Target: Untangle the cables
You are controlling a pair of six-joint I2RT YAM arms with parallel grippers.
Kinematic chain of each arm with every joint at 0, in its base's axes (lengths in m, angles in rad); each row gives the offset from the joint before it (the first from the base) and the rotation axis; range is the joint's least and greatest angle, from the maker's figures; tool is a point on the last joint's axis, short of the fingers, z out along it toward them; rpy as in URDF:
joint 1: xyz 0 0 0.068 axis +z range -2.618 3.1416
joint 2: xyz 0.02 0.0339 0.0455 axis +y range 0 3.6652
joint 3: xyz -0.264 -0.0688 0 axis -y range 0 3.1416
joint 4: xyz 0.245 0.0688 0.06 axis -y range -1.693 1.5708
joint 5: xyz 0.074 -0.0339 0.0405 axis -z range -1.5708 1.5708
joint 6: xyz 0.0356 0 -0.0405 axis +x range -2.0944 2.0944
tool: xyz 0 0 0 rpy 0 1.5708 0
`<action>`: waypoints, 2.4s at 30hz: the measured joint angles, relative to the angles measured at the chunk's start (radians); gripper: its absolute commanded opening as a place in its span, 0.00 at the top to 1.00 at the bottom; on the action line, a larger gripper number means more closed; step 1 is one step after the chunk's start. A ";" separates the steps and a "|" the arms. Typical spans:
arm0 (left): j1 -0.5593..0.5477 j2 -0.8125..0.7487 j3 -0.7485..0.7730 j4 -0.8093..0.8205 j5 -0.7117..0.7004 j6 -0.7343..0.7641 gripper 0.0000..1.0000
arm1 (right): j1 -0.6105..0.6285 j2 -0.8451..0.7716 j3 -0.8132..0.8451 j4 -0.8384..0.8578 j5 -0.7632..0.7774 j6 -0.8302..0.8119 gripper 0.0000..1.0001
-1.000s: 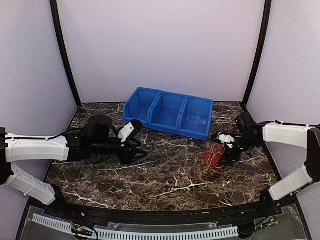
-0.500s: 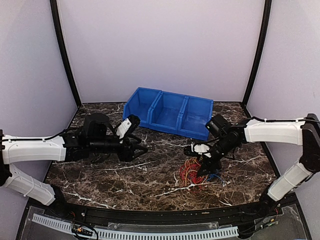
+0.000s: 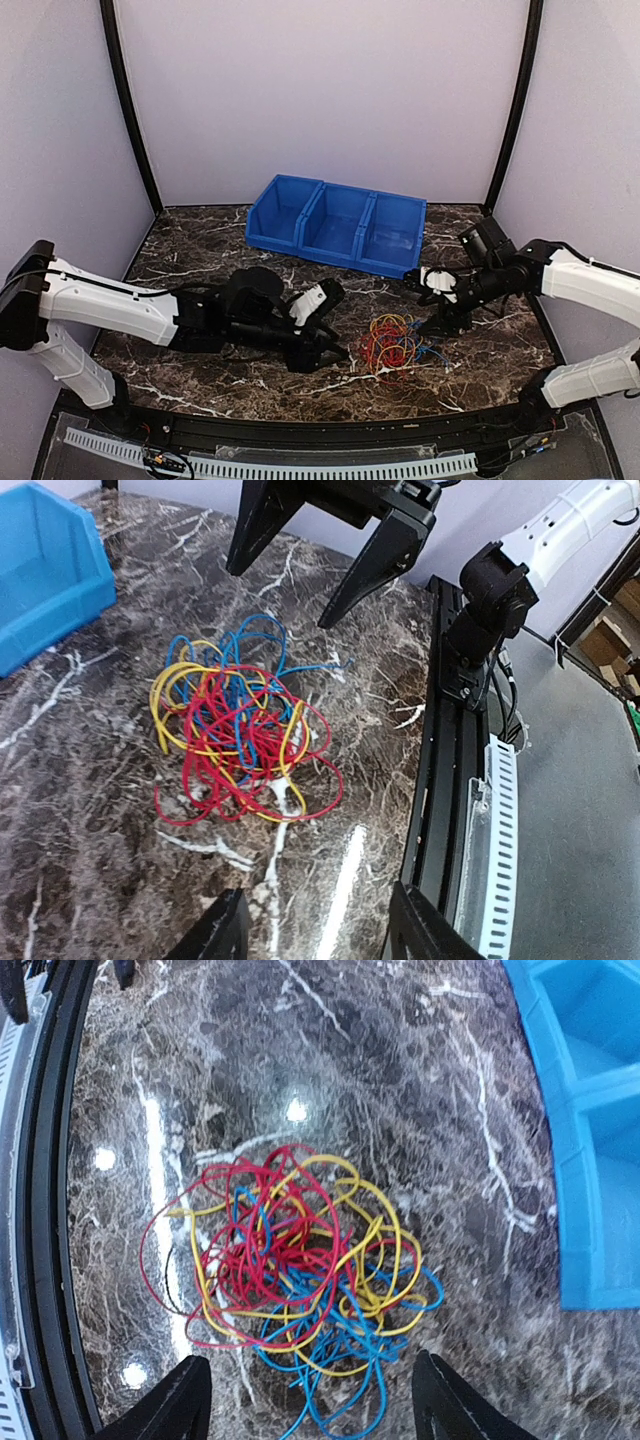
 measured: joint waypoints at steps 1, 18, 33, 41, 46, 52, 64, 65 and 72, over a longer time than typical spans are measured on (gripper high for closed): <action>-0.020 0.049 0.035 -0.007 -0.002 -0.014 0.51 | -0.009 -0.012 -0.028 0.007 -0.001 0.005 0.33; -0.105 0.365 0.353 -0.114 -0.137 -0.102 0.63 | -0.214 -0.150 -0.195 0.174 -0.102 0.073 0.35; -0.105 0.550 0.591 -0.304 -0.193 -0.033 0.65 | -0.227 -0.159 -0.203 0.192 -0.103 0.076 0.33; -0.105 0.571 0.597 -0.323 -0.201 -0.007 0.92 | -0.233 -0.160 -0.205 0.196 -0.103 0.076 0.33; -0.104 0.571 0.599 -0.324 -0.186 0.008 1.00 | -0.234 -0.160 -0.209 0.200 -0.101 0.076 0.33; -0.103 0.546 0.592 -0.321 -0.187 0.011 1.00 | -0.234 -0.159 -0.211 0.200 -0.105 0.076 0.33; -0.064 0.250 0.464 -0.168 -0.190 -0.046 1.00 | -0.124 -0.098 -0.035 0.178 -0.223 0.071 0.28; -0.058 0.239 0.448 -0.156 -0.190 -0.058 1.00 | -0.087 -0.071 -0.023 0.180 -0.232 0.072 0.26; -0.029 0.214 0.300 -0.106 -0.284 -0.180 1.00 | 0.097 0.140 0.031 0.180 -0.220 0.051 0.22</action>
